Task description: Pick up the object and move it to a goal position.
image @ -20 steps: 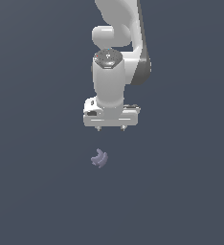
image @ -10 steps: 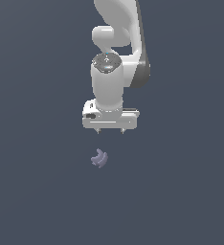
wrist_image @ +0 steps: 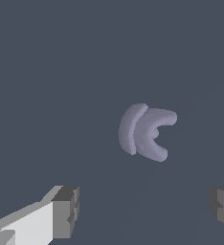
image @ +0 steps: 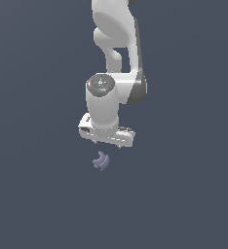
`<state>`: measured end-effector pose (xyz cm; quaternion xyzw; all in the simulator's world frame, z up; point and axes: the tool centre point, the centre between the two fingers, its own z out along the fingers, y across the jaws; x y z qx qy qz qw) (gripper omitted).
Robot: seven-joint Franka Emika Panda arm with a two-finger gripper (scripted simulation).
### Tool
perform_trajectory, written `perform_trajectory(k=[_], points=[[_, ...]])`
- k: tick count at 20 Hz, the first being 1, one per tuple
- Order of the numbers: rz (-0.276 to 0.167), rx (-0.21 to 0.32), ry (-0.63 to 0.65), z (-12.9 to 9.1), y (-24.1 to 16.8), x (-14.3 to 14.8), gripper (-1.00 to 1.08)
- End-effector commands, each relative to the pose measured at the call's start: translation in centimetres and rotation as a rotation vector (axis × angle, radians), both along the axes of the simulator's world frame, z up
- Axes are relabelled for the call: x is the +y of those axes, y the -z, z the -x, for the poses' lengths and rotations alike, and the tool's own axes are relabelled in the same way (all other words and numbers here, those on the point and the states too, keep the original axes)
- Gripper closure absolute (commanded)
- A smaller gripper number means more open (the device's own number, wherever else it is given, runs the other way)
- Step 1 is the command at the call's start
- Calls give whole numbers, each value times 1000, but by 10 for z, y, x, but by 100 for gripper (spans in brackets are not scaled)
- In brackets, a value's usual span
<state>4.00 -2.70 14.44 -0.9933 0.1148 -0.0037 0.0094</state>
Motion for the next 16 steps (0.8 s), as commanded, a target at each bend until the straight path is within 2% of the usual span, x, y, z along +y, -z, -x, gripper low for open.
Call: perform_trajectory(k=[1, 8, 16], points=[[3, 4, 68, -9, 13, -7, -92], [12, 10, 203, -25, 41, -22, -92], [17, 12, 256, -30, 52, -28, -92]])
